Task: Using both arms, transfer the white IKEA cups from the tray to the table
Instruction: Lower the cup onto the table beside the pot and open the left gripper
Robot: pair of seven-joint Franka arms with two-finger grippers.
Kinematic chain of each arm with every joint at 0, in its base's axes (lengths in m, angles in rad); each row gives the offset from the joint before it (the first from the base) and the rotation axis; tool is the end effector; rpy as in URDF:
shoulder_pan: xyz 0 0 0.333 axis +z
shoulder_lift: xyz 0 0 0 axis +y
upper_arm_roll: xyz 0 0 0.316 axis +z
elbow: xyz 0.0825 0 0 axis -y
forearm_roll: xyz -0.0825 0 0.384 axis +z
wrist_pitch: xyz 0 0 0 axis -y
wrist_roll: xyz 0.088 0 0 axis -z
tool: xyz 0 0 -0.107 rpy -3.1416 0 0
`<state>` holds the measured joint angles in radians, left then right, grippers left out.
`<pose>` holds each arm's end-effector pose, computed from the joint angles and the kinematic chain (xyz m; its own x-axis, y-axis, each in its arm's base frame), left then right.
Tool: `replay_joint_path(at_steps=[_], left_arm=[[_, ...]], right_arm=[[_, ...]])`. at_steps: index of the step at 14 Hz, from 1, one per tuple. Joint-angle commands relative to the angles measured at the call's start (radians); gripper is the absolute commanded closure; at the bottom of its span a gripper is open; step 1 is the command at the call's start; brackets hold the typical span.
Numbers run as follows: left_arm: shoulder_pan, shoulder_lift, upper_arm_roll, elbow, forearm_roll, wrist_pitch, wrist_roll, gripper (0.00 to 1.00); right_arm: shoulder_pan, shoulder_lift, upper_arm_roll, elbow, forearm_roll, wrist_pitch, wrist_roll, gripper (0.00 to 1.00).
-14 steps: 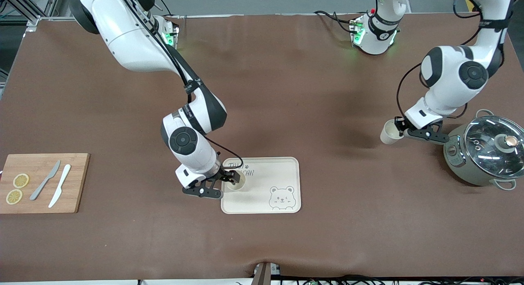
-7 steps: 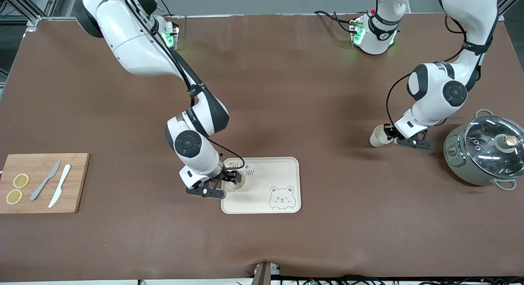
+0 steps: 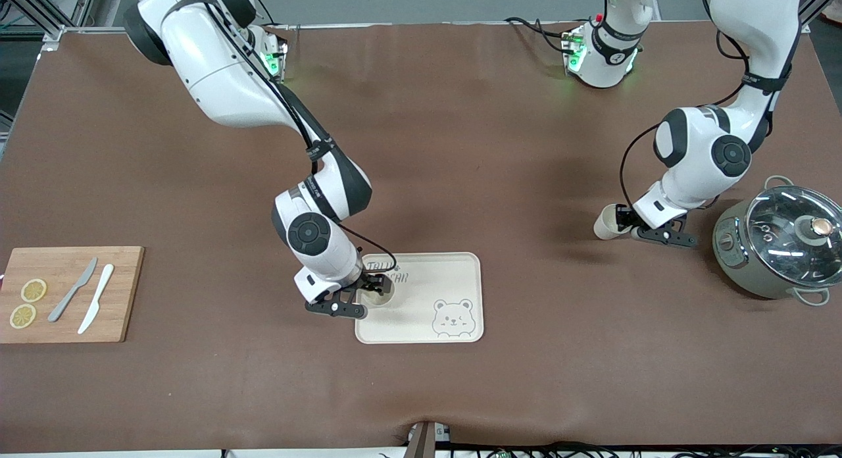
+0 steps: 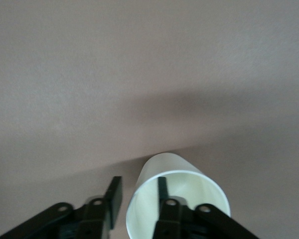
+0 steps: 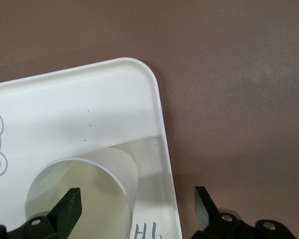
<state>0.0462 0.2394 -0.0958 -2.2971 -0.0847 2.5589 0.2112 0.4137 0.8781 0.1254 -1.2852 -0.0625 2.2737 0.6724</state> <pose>0.5312 -0.0256 0.2471 0.9821 -0.1853 0.0345 -0.1872 -0.9802 0.0650 0.6654 0.3677 0.2320 0.9868 -0.1488 0.0634 -0.1415 -0.9841 -0.1072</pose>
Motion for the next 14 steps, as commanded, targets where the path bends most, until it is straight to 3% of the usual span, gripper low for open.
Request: replay_joint_path(at_steps=[1, 2, 3, 6, 8, 10, 14], left_arm=[[0.004, -0.08, -0.004, 0.051, -0.026, -0.191, 0.002, 0.0], [0.006, -0.1, -0.004, 0.073, -0.026, -0.251, 0.001, 0.0], [0.007, -0.106, 0.001, 0.103, -0.026, -0.294, -0.001, 0.0], [0.012, -0.051, 0.007, 0.246, -0.026, -0.351, -0.006, 0.0], [0.012, 0.047, 0.005, 0.412, -0.024, -0.362, -0.061, 0.0], [0.0, 0.185, 0.005, 0.594, -0.015, -0.382, -0.134, 0.0], [-0.132, 0.294, 0.004, 0.737, 0.055, -0.381, -0.353, 0.0]], right_arm=[[0.01, 0.012, -0.007, 0.023, -0.013, 0.0, 0.007, 0.22], [0.008, 0.012, -0.007, 0.023, -0.011, -0.003, 0.007, 0.41], [0.008, 0.01, -0.007, 0.023, -0.01, -0.006, 0.007, 0.53], [0.008, 0.01, -0.007, 0.023, -0.007, -0.006, 0.009, 0.84], [0.008, 0.01, -0.007, 0.023, -0.007, -0.005, 0.015, 1.0], [0.008, 0.01, -0.007, 0.023, -0.007, -0.003, 0.021, 1.0], [0.008, 0.007, -0.006, 0.027, -0.005, -0.008, 0.021, 1.0]])
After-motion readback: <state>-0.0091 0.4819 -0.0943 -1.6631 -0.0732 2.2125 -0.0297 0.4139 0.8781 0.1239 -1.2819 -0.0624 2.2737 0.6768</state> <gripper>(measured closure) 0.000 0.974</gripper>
